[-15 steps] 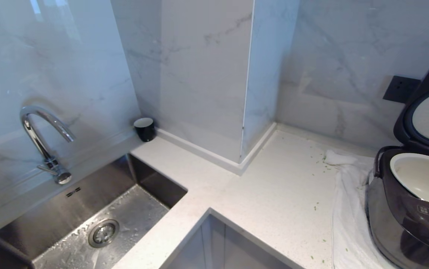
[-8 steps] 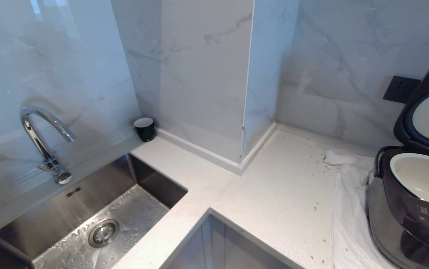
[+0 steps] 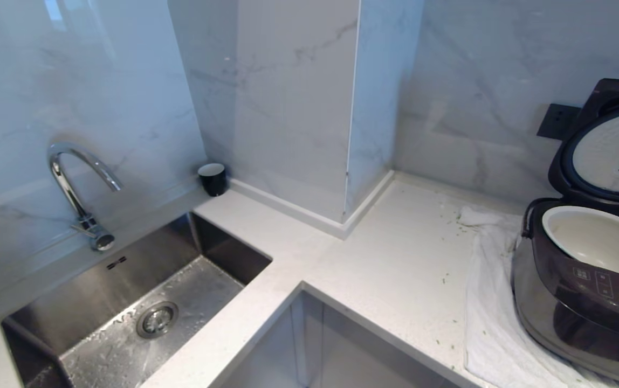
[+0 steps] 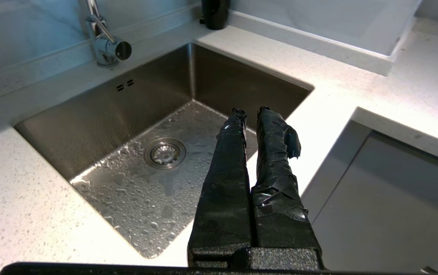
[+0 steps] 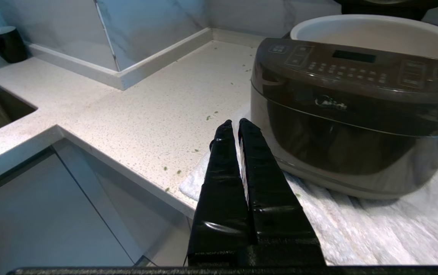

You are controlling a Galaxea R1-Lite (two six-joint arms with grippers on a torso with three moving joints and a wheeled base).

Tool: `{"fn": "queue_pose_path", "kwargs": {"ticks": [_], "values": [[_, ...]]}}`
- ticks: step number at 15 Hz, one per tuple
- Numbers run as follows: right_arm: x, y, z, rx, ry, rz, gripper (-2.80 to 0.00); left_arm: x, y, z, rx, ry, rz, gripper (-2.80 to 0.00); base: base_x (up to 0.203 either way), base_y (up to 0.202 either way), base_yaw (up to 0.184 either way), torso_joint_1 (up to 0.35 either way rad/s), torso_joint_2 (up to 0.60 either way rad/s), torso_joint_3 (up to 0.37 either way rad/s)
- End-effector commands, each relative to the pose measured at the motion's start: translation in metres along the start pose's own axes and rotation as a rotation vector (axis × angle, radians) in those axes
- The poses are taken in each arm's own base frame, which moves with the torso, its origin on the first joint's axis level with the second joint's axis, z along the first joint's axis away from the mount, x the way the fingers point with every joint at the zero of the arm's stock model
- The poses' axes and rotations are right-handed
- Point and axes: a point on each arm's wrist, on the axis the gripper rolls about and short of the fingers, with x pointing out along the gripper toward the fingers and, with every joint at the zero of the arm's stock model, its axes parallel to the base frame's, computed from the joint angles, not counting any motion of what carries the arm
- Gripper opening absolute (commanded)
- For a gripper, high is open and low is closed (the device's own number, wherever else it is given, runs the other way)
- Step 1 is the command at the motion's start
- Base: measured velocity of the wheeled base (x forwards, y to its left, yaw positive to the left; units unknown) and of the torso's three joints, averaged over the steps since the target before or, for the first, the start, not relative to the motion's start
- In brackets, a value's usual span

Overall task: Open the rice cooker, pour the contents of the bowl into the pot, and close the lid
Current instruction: Place the bowl on the table

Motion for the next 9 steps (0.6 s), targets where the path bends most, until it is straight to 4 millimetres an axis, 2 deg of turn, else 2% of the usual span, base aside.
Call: {"fn": "queue_pose_path", "kwargs": {"ticks": [1,7,9], "values": [[0.0001,0.0,0.0001,0.0,0.0,0.0,-2.8,0.0002,0.0,-0.0004,-0.001,0.002,0.0,-2.8,-0.12,0.0,-0.007,-0.012,-0.01,0.007],[0.0001,0.0,0.0001,0.001,0.0,0.0,-2.8,0.0002,0.0,-0.0003,0.001,0.002,0.0,-2.8,0.0,0.0,0.0,0.0,0.0,0.0],[0.0001,0.0,0.0001,0.002,0.0,0.0,-2.8,0.0002,0.0,-0.0003,0.0,0.002,-0.002,-2.8,0.0,0.009,-0.108,0.009,0.0,0.0]]}}
